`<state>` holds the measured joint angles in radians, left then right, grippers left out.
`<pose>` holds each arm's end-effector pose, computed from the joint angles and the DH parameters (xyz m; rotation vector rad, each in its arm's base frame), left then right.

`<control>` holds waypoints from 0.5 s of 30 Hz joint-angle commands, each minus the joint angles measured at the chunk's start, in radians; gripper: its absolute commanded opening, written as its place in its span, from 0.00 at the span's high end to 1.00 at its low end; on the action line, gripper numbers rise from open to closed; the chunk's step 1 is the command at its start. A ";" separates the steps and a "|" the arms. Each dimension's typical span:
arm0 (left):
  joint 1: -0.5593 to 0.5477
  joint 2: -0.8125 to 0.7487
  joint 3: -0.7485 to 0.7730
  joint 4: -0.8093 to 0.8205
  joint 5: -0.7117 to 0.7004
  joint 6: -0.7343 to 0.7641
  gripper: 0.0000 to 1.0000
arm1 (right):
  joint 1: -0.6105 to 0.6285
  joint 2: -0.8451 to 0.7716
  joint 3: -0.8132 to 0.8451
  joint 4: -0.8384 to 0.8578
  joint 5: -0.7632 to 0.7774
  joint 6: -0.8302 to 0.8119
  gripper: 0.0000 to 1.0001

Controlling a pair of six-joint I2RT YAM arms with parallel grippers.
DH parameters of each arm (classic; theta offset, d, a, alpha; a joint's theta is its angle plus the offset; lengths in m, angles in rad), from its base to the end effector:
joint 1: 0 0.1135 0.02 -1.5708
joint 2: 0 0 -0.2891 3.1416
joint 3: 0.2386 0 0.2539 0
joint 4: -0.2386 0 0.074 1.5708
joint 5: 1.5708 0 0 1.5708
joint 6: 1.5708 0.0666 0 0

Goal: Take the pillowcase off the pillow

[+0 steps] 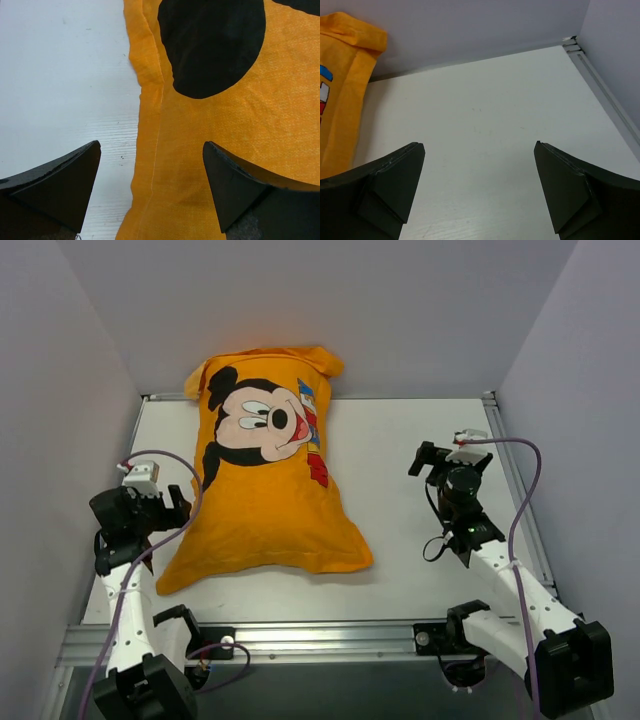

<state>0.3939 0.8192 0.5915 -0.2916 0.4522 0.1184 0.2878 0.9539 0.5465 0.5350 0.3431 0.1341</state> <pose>0.1891 0.0471 0.2610 -0.0103 2.0369 -0.1525 0.2352 0.0463 0.3241 0.1703 1.4414 0.0976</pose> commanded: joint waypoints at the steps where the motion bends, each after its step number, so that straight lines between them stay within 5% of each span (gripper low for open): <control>1: 0.008 0.012 0.060 -0.009 -0.044 -0.016 0.06 | -0.001 -0.006 0.058 -0.016 -0.108 0.100 0.00; 5: 0.008 0.014 0.077 0.014 -0.142 -0.048 0.06 | -0.001 0.048 0.133 -0.052 -0.228 0.372 0.00; 6: 0.008 0.014 0.088 0.009 -0.158 -0.027 0.06 | -0.001 0.069 0.150 -0.034 -0.397 0.383 0.00; 9: 0.008 0.032 0.117 -0.055 -0.075 0.178 0.06 | 0.014 0.205 0.237 0.049 -0.577 0.465 0.00; 15: -0.044 0.201 0.358 -0.378 0.126 0.307 0.06 | 0.166 0.479 0.493 -0.132 -0.464 0.461 0.00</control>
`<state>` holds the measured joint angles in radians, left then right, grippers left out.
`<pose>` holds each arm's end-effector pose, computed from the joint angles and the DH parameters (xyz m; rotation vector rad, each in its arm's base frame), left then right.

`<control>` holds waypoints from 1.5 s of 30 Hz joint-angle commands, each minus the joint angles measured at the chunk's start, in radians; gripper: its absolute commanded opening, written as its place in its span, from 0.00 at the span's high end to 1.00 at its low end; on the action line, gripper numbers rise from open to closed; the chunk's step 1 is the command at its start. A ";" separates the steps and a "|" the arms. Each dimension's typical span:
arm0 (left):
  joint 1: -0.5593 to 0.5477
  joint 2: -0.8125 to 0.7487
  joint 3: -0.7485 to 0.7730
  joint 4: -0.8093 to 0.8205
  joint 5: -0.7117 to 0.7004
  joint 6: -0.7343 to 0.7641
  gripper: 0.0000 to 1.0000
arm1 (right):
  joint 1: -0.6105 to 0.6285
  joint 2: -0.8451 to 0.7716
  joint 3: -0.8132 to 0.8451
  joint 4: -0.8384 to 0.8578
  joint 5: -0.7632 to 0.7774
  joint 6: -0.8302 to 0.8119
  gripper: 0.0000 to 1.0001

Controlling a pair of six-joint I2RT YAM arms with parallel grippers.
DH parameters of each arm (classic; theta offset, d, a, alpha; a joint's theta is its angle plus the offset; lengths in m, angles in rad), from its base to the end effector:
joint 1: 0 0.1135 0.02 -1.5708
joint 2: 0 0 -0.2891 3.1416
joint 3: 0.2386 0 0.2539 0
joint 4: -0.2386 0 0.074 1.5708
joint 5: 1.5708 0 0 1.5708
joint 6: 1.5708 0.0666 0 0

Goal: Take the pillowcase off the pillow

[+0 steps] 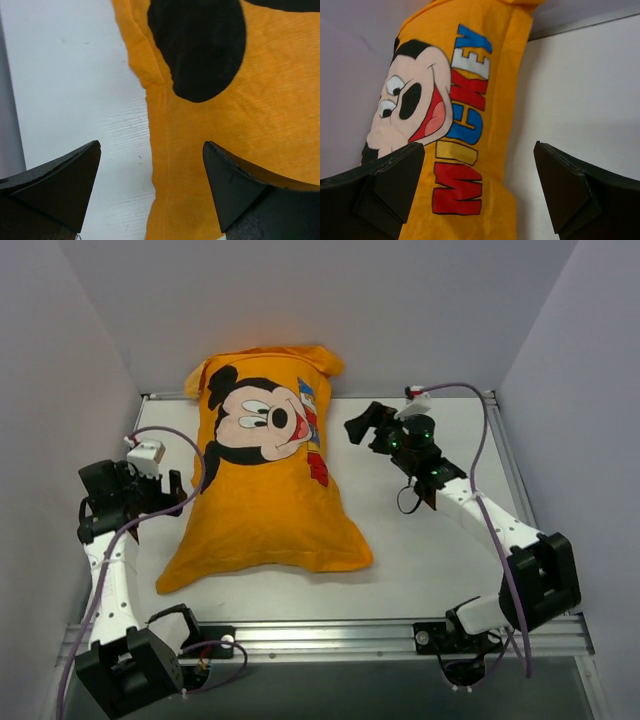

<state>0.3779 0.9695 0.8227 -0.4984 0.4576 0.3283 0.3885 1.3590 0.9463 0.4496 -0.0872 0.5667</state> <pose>0.2118 0.0524 0.2947 0.1944 2.1334 -0.0978 0.3213 0.1378 0.3573 0.0698 1.5910 0.8204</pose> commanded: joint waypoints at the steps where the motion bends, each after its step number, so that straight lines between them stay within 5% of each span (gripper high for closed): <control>1: -0.042 0.090 0.172 -0.192 0.125 0.091 0.06 | 0.079 0.150 0.115 -0.040 -0.077 0.030 0.00; 8: -0.244 0.156 0.150 -0.093 0.059 -0.001 0.06 | 0.127 0.526 0.330 0.040 -0.380 0.145 0.00; 15: -0.274 0.152 0.110 -0.032 -0.005 -0.009 0.06 | 0.217 0.660 0.436 0.017 -0.364 0.113 0.07; 16: -0.272 0.140 0.108 -0.029 -0.011 -0.011 0.06 | 0.216 0.652 0.428 0.037 -0.365 0.125 0.29; 18: -0.272 0.123 0.104 -0.026 -0.016 -0.015 0.06 | 0.207 0.634 0.404 0.073 -0.353 0.139 0.57; 19: -0.270 0.106 0.104 -0.026 -0.017 -0.017 0.06 | 0.193 0.609 0.396 0.081 -0.342 0.142 0.91; 20: -0.270 0.097 0.107 -0.037 -0.023 -0.014 0.06 | 0.184 0.595 0.388 0.084 -0.335 0.151 1.00; 26: -0.260 0.048 0.170 -0.124 -0.106 0.003 0.06 | 0.031 0.392 0.266 0.129 -0.316 0.200 1.00; 30: -0.252 0.015 0.188 -0.150 -0.143 -0.008 0.06 | -0.109 0.177 0.304 -0.163 -0.206 0.011 1.00; 36: -0.249 -0.002 0.202 -0.163 -0.123 -0.029 0.06 | -0.214 -0.017 0.586 -0.506 0.016 -0.336 1.00; 41: -0.243 -0.009 0.222 -0.172 -0.122 -0.038 0.06 | -0.119 0.067 0.854 -0.705 0.079 -0.507 1.00; 45: -0.240 -0.025 0.222 -0.173 -0.125 -0.040 0.06 | 0.194 0.135 0.765 -0.686 0.302 -0.648 1.00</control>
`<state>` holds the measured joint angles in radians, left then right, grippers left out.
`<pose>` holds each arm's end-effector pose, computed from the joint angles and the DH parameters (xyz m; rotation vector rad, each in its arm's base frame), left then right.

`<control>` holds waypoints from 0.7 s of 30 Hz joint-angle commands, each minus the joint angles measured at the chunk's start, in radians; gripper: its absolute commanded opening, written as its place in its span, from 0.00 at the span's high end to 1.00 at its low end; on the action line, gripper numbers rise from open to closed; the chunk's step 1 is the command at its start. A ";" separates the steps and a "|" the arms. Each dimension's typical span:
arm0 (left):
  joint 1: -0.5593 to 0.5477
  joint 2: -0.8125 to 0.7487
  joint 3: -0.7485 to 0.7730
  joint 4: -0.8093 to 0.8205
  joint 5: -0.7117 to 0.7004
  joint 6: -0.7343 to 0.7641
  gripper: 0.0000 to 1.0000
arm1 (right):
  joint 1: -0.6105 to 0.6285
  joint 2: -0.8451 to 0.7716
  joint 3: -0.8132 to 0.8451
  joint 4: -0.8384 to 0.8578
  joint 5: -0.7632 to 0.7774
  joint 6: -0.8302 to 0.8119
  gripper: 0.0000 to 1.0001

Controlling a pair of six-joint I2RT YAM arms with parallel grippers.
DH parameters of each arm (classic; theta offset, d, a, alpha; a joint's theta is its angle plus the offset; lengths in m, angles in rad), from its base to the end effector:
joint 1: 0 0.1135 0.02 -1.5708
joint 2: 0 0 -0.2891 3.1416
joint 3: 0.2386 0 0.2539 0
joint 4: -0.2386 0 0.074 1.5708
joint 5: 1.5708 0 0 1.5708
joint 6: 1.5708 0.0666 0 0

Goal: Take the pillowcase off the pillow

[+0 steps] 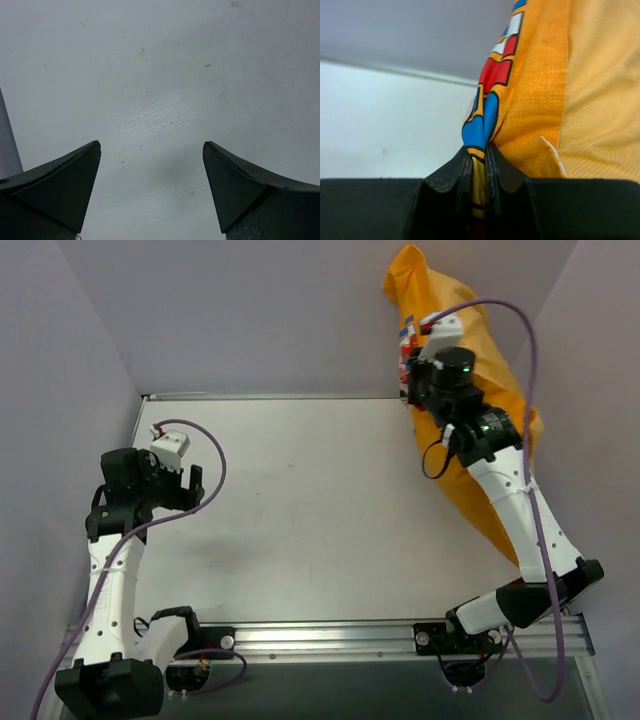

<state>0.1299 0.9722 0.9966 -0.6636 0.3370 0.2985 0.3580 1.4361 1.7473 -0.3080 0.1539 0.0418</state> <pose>0.2132 0.0056 0.3367 0.3666 2.1405 -0.1285 0.3197 0.1087 0.5331 -0.1269 1.5658 0.1936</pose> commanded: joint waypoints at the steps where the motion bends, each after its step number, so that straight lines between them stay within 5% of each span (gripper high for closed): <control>1: 0.011 -0.029 0.048 -0.007 -0.007 -0.012 0.06 | 0.324 0.073 -0.069 0.078 0.082 -0.141 1.00; 7: 0.020 -0.033 0.048 -0.013 -0.013 -0.013 0.06 | 0.602 0.286 -0.224 0.067 0.021 -0.172 1.00; 11: 0.028 -0.027 0.057 -0.016 -0.010 -0.021 0.06 | 0.768 0.385 -0.200 0.020 -0.057 -0.189 0.50; 16: 0.036 -0.026 0.073 -0.019 -0.018 -0.030 0.06 | 0.805 0.284 -0.166 0.059 -0.143 -0.145 0.34; 19: 0.037 -0.027 0.068 -0.016 -0.018 -0.024 0.06 | 0.803 0.170 -0.187 0.119 -0.174 -0.105 0.05; 21: 0.037 -0.021 0.066 -0.016 -0.015 -0.016 0.06 | 0.783 0.079 -0.244 0.164 -0.157 -0.062 0.00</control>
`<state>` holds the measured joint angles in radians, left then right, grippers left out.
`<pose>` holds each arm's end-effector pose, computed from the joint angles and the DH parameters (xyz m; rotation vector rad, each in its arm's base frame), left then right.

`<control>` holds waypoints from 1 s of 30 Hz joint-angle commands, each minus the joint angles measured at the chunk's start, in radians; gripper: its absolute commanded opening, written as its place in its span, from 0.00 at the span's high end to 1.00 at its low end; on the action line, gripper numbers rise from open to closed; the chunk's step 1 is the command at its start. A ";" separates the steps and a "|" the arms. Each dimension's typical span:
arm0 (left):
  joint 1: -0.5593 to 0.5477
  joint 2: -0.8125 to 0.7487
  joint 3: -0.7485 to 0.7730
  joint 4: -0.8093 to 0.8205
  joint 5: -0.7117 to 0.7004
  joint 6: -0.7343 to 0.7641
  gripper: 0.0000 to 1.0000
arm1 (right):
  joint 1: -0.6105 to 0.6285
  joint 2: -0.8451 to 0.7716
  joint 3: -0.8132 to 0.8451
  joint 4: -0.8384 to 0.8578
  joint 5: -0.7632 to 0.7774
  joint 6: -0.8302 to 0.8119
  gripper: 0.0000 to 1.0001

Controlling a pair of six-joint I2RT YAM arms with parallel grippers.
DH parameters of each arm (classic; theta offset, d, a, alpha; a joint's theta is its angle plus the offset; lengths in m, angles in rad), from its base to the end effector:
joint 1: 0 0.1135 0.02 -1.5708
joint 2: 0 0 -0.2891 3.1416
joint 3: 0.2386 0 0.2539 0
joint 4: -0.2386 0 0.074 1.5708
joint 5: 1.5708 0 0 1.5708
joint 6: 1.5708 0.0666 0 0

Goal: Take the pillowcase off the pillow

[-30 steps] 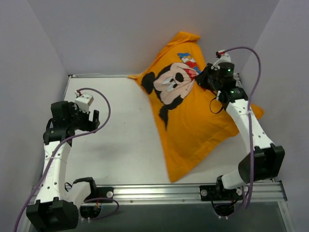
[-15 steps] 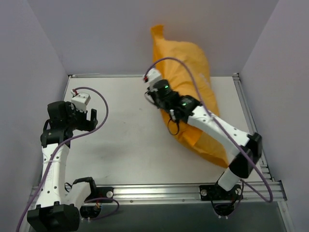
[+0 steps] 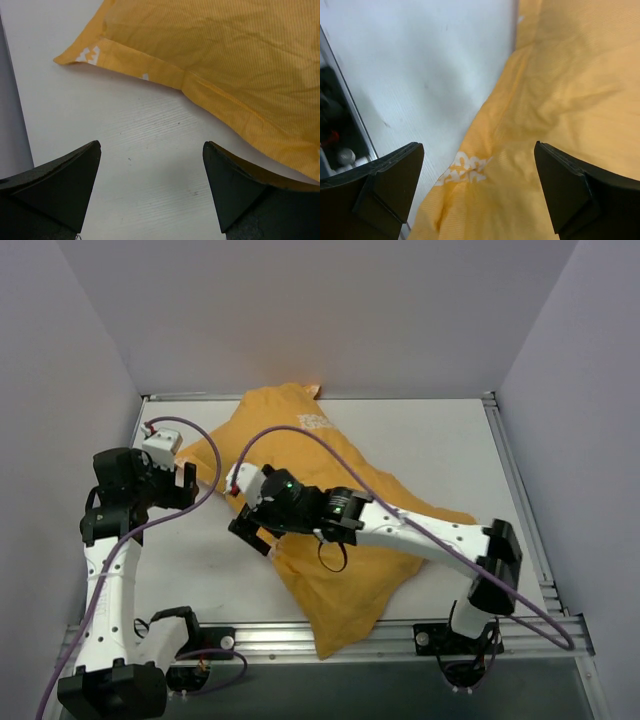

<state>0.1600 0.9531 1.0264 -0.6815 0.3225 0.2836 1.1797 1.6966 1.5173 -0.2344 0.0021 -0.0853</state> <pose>0.2075 0.0121 0.3487 0.3132 2.1220 -0.0936 0.1673 0.4053 0.3588 -1.2131 1.6576 0.6961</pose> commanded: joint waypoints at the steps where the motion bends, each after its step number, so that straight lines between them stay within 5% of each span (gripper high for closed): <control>1: 0.006 0.003 0.037 0.003 0.000 0.008 0.06 | -0.090 -0.207 -0.035 0.096 -0.005 0.149 0.00; 4: 0.006 0.036 0.053 0.005 -0.003 0.022 0.06 | -0.257 -0.275 -0.123 0.046 0.068 0.306 0.00; 8: 0.000 0.113 0.098 -0.001 -0.017 0.022 0.06 | -0.324 -0.290 -0.210 -0.211 0.254 0.485 0.00; 16: 0.000 0.138 0.106 0.014 -0.005 -0.004 0.06 | -0.406 -0.365 -0.469 -0.309 0.273 0.536 0.01; 19: 0.003 0.112 0.086 0.020 -0.005 -0.014 0.06 | -0.520 -0.353 -0.476 -0.238 0.222 0.452 0.49; 21: 0.003 0.079 0.064 0.031 0.000 -0.011 0.06 | -0.624 -0.327 -0.447 -0.182 0.234 0.383 0.97; 24: 0.003 0.041 0.044 0.042 0.019 -0.006 0.06 | -0.739 -0.194 -0.265 -0.082 0.265 0.228 1.00; 30: 0.007 0.013 0.044 0.020 0.052 -0.006 0.06 | -0.744 0.194 0.291 -0.009 0.144 -0.039 1.00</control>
<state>0.1600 0.9859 1.0748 -0.6807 0.3347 0.2878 0.4065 1.7489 1.5749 -0.3508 0.2001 0.0406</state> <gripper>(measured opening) 0.938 0.042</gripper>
